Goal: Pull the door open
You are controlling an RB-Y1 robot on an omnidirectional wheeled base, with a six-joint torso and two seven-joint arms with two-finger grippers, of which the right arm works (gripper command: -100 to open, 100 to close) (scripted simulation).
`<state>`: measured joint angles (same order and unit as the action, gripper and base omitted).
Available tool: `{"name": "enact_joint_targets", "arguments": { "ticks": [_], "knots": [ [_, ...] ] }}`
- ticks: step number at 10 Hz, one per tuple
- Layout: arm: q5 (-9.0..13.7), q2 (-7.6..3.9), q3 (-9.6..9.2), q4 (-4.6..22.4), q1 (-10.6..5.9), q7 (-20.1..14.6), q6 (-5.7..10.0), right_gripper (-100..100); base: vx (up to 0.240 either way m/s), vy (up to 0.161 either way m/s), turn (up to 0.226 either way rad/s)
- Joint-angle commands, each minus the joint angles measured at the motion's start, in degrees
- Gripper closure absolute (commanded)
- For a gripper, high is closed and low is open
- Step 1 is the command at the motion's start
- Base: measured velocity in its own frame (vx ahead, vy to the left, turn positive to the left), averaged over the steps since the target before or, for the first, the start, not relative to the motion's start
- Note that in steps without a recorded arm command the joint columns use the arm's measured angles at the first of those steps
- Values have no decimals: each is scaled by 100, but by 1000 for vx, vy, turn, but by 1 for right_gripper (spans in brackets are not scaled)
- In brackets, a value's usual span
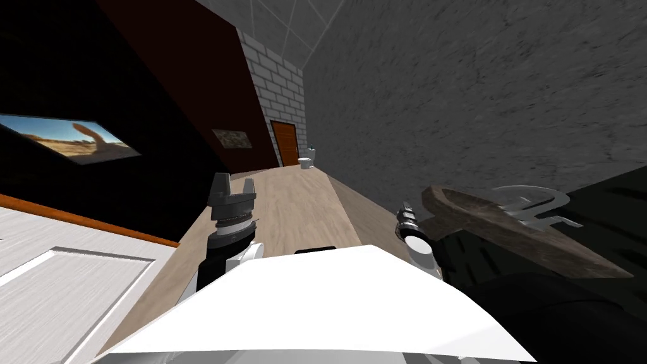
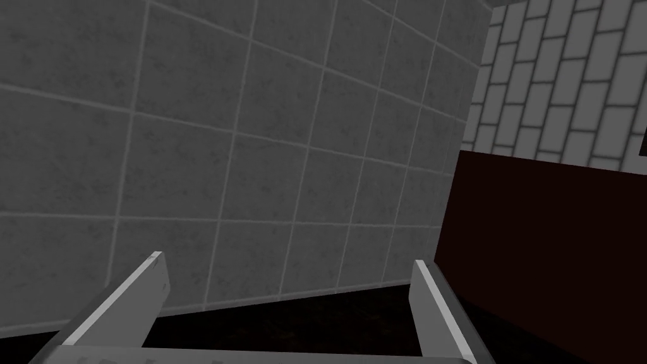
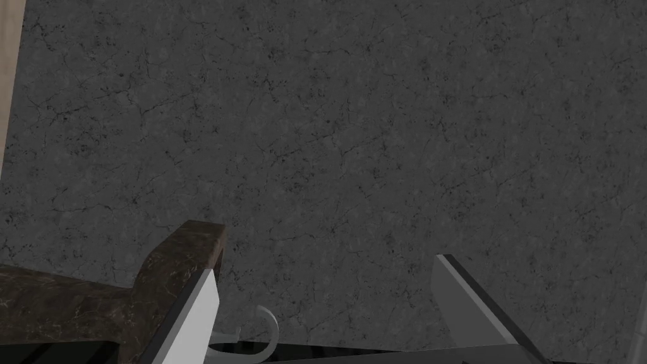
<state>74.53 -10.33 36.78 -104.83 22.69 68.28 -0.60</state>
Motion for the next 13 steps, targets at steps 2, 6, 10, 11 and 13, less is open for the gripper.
{"name": "enact_joint_targets", "arguments": {
  "ticks": [2, 6, 10, 11, 13],
  "knots": [
    [296, -11, 119, 127, -20, 256, -71, -100, -44, 58, -307],
    [777, -18, 335, 334, -68, 682, -230, -100, -62, 74, -287],
    [1258, -25, 550, 541, -116, 1109, -389, -100, -72, 69, -295],
    [1418, -26, 622, 610, -132, 1253, -442, -100, -73, 48, -279],
    [1498, -25, 658, 644, -140, 1325, -469, -100, -41, 34, -141]
  ]
}}
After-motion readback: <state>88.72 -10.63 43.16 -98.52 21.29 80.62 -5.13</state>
